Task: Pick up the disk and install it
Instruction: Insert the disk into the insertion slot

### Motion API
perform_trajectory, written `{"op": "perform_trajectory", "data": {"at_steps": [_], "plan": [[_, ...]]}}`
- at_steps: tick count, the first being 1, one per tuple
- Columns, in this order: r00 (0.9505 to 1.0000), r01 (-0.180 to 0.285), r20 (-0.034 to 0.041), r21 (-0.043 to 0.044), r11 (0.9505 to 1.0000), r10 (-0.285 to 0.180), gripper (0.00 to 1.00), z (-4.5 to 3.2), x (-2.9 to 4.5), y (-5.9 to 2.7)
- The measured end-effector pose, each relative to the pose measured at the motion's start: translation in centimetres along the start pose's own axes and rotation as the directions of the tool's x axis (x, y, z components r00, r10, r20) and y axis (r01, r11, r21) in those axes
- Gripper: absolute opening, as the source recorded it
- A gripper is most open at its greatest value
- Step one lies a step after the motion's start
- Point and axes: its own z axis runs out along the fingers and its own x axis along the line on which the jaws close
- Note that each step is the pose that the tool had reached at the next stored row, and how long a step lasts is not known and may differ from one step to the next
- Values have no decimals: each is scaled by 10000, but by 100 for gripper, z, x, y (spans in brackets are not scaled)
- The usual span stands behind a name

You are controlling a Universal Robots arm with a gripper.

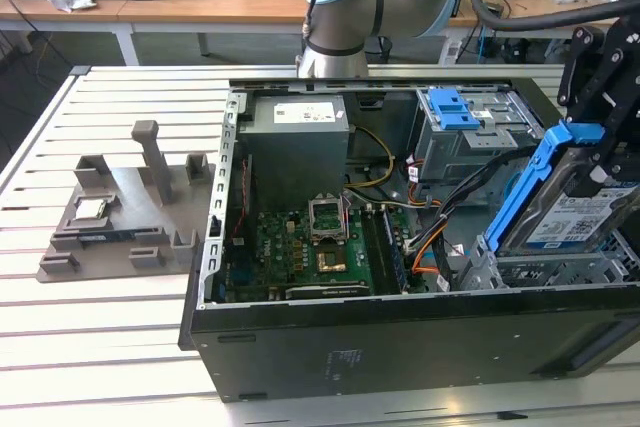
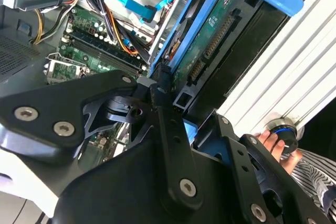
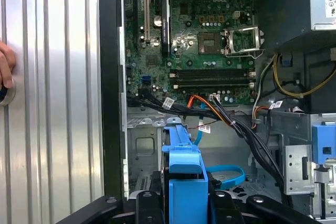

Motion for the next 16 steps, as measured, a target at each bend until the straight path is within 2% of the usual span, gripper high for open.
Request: {"op": "perform_trajectory", "data": {"at_steps": [4,16], "plan": [[10000,0,0,0,10000,0,36,90,2,-2],[10000,-1,1,0,10000,1,36,283,6,-6]]}}
